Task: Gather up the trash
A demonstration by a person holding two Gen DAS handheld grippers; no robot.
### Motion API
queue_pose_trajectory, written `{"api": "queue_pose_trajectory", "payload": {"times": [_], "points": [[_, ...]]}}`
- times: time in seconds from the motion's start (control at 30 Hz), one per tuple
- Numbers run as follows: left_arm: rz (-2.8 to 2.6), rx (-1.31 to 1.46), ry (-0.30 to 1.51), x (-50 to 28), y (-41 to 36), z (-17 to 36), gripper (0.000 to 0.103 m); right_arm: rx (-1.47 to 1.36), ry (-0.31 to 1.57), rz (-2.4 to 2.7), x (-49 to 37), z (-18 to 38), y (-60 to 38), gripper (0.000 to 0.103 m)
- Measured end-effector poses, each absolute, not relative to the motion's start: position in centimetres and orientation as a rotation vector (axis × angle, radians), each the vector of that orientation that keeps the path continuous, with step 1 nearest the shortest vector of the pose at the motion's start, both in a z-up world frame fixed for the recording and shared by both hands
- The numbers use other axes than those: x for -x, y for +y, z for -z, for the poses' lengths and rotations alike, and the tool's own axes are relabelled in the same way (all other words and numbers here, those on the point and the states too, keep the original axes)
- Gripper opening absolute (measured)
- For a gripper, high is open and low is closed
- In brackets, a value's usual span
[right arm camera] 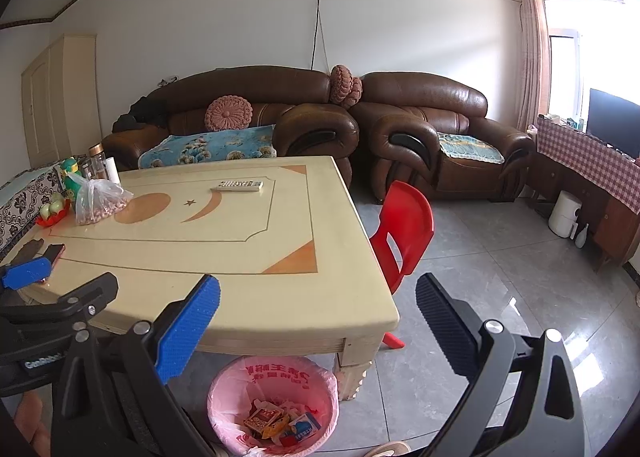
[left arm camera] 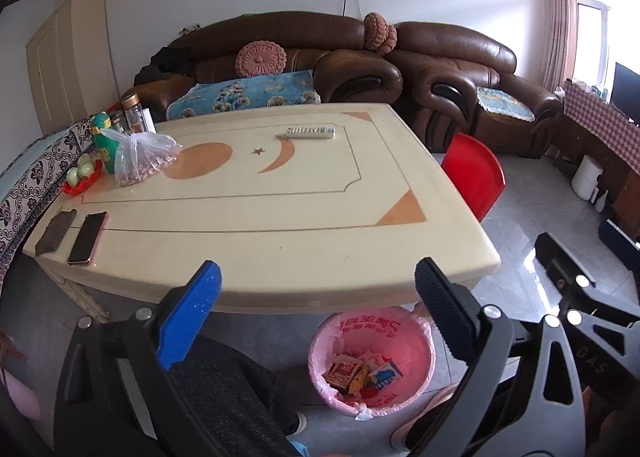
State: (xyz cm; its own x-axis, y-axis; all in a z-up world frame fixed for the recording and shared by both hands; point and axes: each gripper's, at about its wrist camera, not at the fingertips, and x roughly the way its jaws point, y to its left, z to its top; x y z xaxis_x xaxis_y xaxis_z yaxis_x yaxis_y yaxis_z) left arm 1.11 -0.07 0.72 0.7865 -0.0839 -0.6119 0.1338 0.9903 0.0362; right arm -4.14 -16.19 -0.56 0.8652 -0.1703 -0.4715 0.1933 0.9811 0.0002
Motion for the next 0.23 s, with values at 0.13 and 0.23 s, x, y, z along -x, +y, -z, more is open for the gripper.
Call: {"api": "queue_pose_trajectory", "payload": {"times": [0.13,0.23], "points": [[0.121,-0.068,0.647,-0.91,0.10,-1.10,0.097,-0.053,0.491,0.186,4.19,0.61,-16.14,0.096],[0.121,-0.060,0.648,-0.88,0.29,-1.18,0.097,-0.058,0.480,0.186,4.28,0.48,-16.17,0.096]]}}
